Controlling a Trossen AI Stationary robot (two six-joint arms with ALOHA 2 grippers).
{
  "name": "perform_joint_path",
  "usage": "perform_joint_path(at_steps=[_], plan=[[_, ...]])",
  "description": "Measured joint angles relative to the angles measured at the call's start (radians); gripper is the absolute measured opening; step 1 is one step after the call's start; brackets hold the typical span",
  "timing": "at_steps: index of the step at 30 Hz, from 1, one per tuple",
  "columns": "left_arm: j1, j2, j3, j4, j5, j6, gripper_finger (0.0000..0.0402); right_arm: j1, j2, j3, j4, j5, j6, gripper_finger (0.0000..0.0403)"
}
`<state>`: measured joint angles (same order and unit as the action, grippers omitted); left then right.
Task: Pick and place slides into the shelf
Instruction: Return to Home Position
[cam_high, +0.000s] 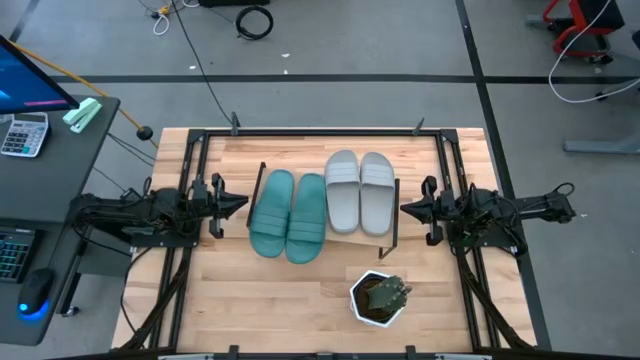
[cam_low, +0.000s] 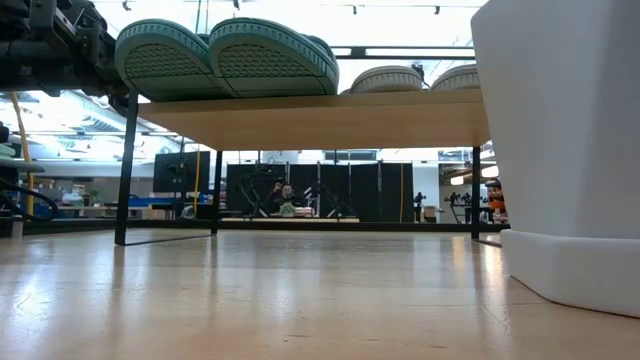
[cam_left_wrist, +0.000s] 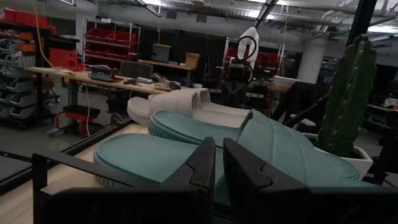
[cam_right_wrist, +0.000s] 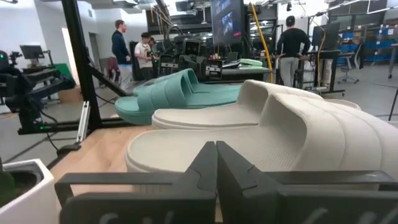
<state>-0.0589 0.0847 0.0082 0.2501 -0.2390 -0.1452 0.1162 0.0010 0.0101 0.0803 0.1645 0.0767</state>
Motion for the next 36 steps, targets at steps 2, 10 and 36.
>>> perform_joint_path(at_steps=[2,10,36], plan=[[0.0,0.0,0.0,0.0,0.0,0.0,0.0033,0.0,0.0,0.0,-0.008,-0.001,-0.008,0.0002],[0.0,0.0,0.0,0.0,0.0,0.0,0.0023,0.0,0.0,0.0,-0.026,-0.003,-0.012,0.0004],[0.0,0.0,0.0,0.0,0.0,0.0,0.0034,0.0,0.0,0.0,-0.034,-0.002,-0.077,0.0013]])
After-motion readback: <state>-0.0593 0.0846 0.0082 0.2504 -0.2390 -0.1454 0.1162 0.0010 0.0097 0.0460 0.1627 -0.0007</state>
